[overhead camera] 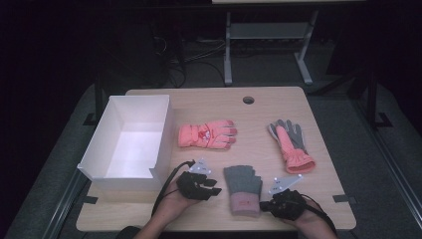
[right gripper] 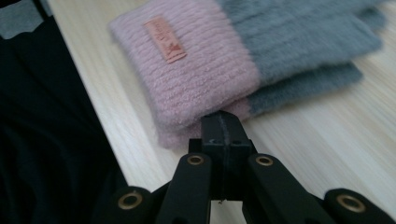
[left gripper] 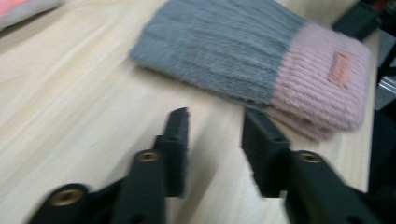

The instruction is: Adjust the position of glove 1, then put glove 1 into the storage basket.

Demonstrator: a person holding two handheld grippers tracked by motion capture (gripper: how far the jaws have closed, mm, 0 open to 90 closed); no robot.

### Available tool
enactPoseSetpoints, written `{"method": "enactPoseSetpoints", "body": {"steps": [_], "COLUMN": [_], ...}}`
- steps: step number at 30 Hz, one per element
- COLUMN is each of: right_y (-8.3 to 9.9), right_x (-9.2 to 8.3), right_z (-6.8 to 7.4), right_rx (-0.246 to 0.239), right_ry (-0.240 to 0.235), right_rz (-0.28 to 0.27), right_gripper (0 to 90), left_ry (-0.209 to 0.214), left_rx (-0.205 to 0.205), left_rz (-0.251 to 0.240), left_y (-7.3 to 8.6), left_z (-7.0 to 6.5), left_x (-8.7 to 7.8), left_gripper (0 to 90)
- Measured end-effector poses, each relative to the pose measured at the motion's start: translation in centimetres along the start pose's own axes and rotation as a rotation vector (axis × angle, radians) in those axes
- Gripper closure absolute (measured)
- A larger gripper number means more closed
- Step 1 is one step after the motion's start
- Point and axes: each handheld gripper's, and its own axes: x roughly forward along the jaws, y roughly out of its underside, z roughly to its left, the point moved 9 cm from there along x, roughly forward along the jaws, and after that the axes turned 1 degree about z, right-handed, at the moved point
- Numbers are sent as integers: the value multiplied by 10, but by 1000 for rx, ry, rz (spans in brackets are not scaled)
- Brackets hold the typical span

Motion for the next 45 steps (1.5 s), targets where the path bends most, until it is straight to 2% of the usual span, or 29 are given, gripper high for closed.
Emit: {"method": "enactPoseSetpoints", "body": {"steps": [2,7,13,18,23,25,28,33,37,40,42,45], "right_y": [-4,-17,-31,-46,-57,-56,-53,-44,-33,-30,-24,-15], "right_x": [5,17,32,46,56,54,45,27,12,5,-1,-6], "right_z": [5,18,31,42,47,46,42,25,8,-3,-12,-22], "right_rx": [-20,-57,-100,-136,-178,-182,-143,-101,-51,-11,20,55], "right_ry": [-12,-43,-73,-99,-111,-110,-104,-67,-18,14,38,57], "right_rz": [2,1,-18,-30,-34,-37,-57,-90,-107,-125,-132,-132], "right_gripper": [900,900,900,900,900,900,894,669,492,359,286,218], "left_ry": [-5,-22,-34,-46,-45,-48,-45,-45,-37,-42,-52,-67], "left_rx": [-17,-15,-32,-26,-31,-36,-30,3,-7,4,-10,-4], "left_rz": [3,-4,-32,-48,-60,-61,-55,-18,-5,13,7,19], "left_y": [2,4,1,-1,-2,-4,-8,-16,-23,-26,-31,-37], "left_z": [5,12,14,16,19,18,16,10,4,2,0,-2], "left_x": [-3,-6,-9,-13,-16,-16,-14,-7,1,6,11,18], "left_gripper": [514,402,365,347,336,321,274,201,159,148,136,130]}}
